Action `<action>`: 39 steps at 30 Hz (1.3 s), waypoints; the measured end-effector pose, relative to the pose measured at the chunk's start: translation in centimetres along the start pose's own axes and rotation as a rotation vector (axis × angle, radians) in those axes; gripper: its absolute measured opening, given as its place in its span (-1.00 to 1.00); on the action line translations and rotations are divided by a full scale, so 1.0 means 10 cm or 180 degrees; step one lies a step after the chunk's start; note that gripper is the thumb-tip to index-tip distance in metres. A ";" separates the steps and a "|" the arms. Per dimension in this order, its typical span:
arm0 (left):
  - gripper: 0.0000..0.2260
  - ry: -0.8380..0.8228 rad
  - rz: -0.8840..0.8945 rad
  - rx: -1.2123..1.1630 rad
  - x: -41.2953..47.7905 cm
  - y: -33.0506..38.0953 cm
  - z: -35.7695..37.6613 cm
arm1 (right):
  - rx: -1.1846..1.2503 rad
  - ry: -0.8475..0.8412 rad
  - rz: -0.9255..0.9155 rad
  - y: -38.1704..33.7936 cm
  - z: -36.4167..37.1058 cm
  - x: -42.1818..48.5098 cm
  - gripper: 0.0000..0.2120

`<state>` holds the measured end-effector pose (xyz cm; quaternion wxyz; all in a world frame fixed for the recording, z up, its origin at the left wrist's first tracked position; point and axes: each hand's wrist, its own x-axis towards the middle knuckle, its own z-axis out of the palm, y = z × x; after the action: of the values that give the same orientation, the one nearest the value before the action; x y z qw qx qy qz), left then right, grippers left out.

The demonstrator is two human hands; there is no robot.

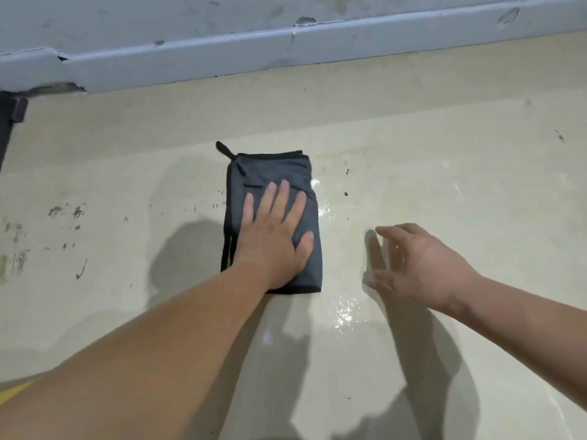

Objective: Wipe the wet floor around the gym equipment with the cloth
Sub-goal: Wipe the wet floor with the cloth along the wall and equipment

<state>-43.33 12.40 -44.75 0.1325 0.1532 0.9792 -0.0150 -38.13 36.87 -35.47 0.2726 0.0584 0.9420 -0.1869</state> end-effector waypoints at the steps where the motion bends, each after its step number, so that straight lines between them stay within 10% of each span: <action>1: -0.33 0.0064 -0.0224 -0.0095 0.16 0.03 -0.04 | 0.0038 0.0023 0.0044 0.08 -0.01 -0.01 -0.23; 7: -0.37 0.0057 -0.0857 -0.0462 0.63 0.41 -0.16 | 0.0318 0.0065 0.0200 0.44 -0.07 -0.18 -0.25; 18: -0.36 -0.0236 0.0535 -0.0227 -1.00 1.58 0.23 | 0.0176 0.0398 -0.0365 0.78 0.06 -0.37 -0.32; 23: -0.39 -0.0449 0.0272 -0.0119 -1.72 1.79 0.41 | 0.0165 0.0012 -0.0614 0.77 0.08 -0.58 -0.22; 32: -0.35 -0.1888 -0.0850 -0.0630 -2.68 2.00 -0.10 | -0.0377 0.0209 -0.1216 0.81 0.41 -0.94 -0.63; 39: -0.37 -0.1568 -0.1221 -0.0946 -2.74 2.41 -0.42 | -0.0707 -0.0406 -0.1387 0.67 0.38 -1.36 -0.52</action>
<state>-11.92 27.52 -33.21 0.3806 -0.0629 0.9202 0.0667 -23.37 41.46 -33.35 0.2895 -0.1882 0.9280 -0.1399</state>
